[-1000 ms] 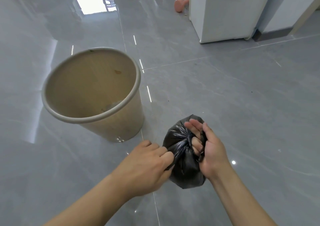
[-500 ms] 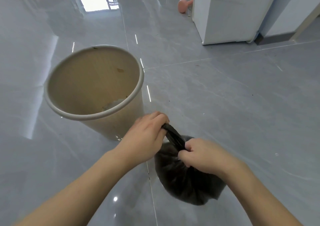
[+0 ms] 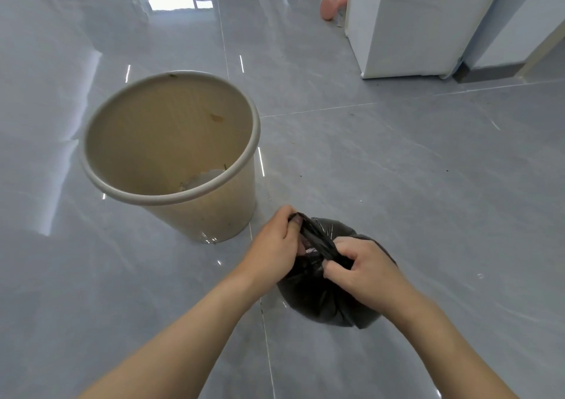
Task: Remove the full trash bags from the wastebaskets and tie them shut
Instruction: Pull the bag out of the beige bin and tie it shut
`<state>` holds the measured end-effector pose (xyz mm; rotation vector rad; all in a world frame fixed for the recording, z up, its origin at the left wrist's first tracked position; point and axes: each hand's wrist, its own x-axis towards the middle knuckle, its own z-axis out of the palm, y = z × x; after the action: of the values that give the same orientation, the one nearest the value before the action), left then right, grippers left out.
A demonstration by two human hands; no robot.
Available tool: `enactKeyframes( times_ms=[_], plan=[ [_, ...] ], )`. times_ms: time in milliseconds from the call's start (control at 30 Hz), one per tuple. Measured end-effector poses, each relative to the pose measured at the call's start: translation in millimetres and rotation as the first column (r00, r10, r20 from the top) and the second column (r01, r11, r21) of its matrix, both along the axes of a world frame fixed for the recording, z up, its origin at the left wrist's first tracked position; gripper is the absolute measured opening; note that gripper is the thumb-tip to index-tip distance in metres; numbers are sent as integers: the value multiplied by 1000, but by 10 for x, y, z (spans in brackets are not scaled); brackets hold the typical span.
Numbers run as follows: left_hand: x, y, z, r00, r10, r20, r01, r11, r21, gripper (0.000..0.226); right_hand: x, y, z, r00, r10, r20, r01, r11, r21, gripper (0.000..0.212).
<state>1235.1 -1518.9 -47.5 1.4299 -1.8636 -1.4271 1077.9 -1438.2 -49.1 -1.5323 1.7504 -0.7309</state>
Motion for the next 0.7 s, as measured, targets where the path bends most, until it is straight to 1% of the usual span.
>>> enactKeyframes(
  times_ms=[33, 100, 133, 167, 233, 267, 333, 400, 467, 567, 700],
  plan=[
    [-6, -14, -8, 1000, 5, 12, -5, 1000, 11, 24, 16, 7, -31, 999, -53, -12, 52, 997, -62, 29],
    [-2, -37, -38, 1000, 10, 20, -10, 999, 38, 26, 48, 34, -71, 990, -131, -50, 120, 977, -179, 19],
    [7, -47, -55, 1000, 8, 26, -10, 999, 51, 27, 56, 54, -84, 980, -159, -117, 130, 965, -228, 13],
    [17, -52, -69, 999, 3, 36, -6, 998, 65, 28, 59, 77, -95, 956, -188, -225, 124, 954, -272, 10],
    [40, -48, -97, 999, -10, 39, 5, 991, 133, 27, 49, 109, -123, 856, -236, -459, 75, 937, -342, 14],
    [49, -37, -100, 1000, -10, 13, 8, 982, 187, 26, 40, 118, -141, 805, -246, -540, 38, 929, -367, 17],
    [40, -15, -75, 998, -8, -56, 24, 956, 294, 23, 25, 120, -173, 734, -237, -636, -22, 928, -372, 25],
    [13, -4, -41, 996, -17, -84, 47, 929, 367, 21, -14, 103, -192, 697, -234, -678, -16, 940, -340, 30],
    [-12, 0, -19, 996, -17, -85, 50, 916, 398, 20, -73, 97, -197, 680, -244, -691, -3, 942, -335, 26],
    [-38, 17, -13, 997, -23, -75, 51, 917, 396, 20, -125, 121, -194, 716, -240, -656, -59, 915, -400, 19],
    [-46, 31, -47, 997, -10, -83, 45, 901, 431, 21, -121, 174, -190, 776, -189, -602, -196, 835, -514, 24]
  ],
)
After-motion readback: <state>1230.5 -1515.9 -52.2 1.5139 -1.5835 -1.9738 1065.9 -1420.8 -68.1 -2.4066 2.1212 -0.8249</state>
